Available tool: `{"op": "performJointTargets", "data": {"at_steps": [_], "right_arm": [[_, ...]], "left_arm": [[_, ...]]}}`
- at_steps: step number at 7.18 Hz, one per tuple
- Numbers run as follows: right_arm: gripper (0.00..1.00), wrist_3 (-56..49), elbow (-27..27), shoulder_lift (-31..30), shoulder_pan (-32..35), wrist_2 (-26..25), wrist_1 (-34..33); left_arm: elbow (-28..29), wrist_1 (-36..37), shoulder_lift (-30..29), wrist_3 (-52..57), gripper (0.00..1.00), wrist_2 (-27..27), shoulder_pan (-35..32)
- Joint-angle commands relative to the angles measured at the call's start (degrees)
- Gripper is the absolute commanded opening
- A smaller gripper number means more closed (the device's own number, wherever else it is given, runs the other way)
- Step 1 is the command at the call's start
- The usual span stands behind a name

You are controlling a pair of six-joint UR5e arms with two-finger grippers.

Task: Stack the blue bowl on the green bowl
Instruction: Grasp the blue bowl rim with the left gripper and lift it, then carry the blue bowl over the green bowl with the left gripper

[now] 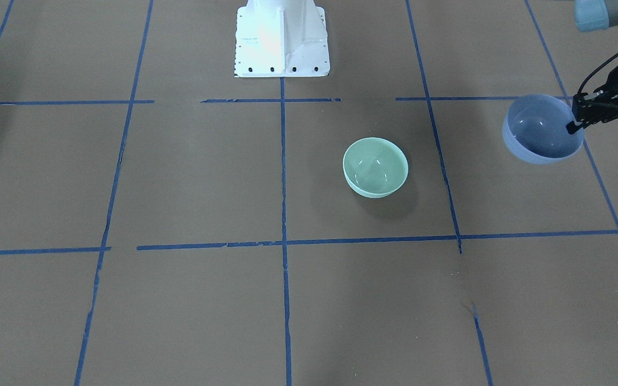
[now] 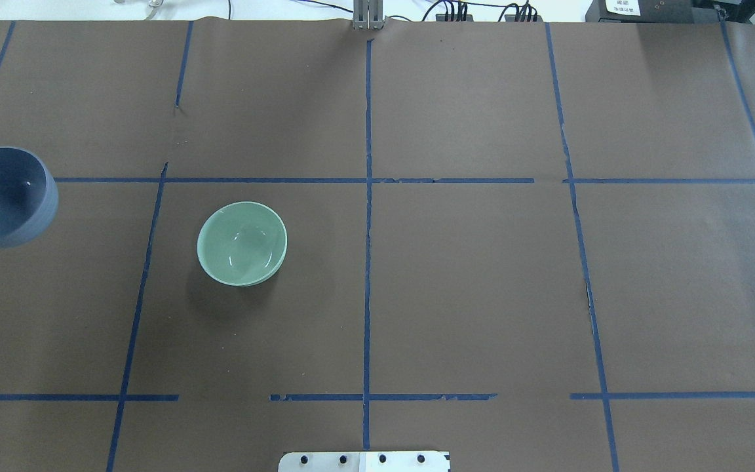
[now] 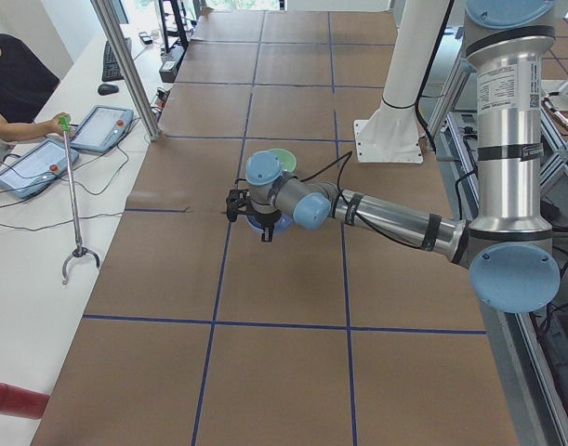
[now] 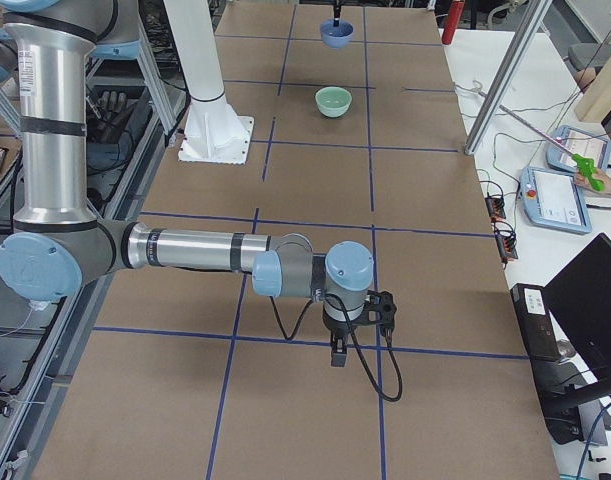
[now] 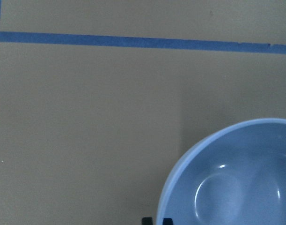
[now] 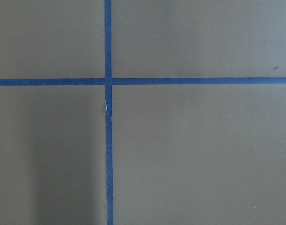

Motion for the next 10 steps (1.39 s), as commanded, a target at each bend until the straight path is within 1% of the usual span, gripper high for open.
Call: {"op": "performJointTargets", "data": {"at_steps": [1,2,3,4,5,6,7,8,10], "right_arm": [[1.0,-0.02,0.0,0.0,0.0,-0.02,0.0],[1.0,-0.02,0.0,0.0,0.0,-0.02,0.0],[1.0,-0.02,0.0,0.0,0.0,-0.02,-0.09],[1.0,-0.02,0.0,0.0,0.0,0.07,0.0],[1.0,-0.02,0.0,0.0,0.0,-0.02,-0.09],[1.0,-0.02,0.0,0.0,0.0,-0.02,-0.09],[1.0,-0.02,0.0,0.0,0.0,0.07,0.0],[1.0,-0.02,0.0,0.0,0.0,-0.02,0.0],[1.0,-0.02,0.0,0.0,0.0,-0.02,-0.09]], "left_arm": [[-6.41,12.4,-6.46,-1.22,0.0,-0.03,-3.01],[-7.91,11.64,-6.91,-9.16,0.0,-0.55,-0.41],[-9.4,7.02,-7.61,-19.76,0.0,-0.3,5.71],[-8.11,-3.47,-7.62,-31.88,0.0,0.14,12.03],[-3.92,-11.06,-9.88,-40.18,0.0,3.28,17.58],[0.56,-12.18,-14.6,-44.26,0.0,6.79,21.9],[3.91,-12.27,-16.74,-44.56,0.0,9.61,24.46],[5.25,-12.54,-16.85,-44.57,0.0,10.51,26.32],[6.23,-13.85,-16.67,-44.48,0.0,11.65,27.65]]}}
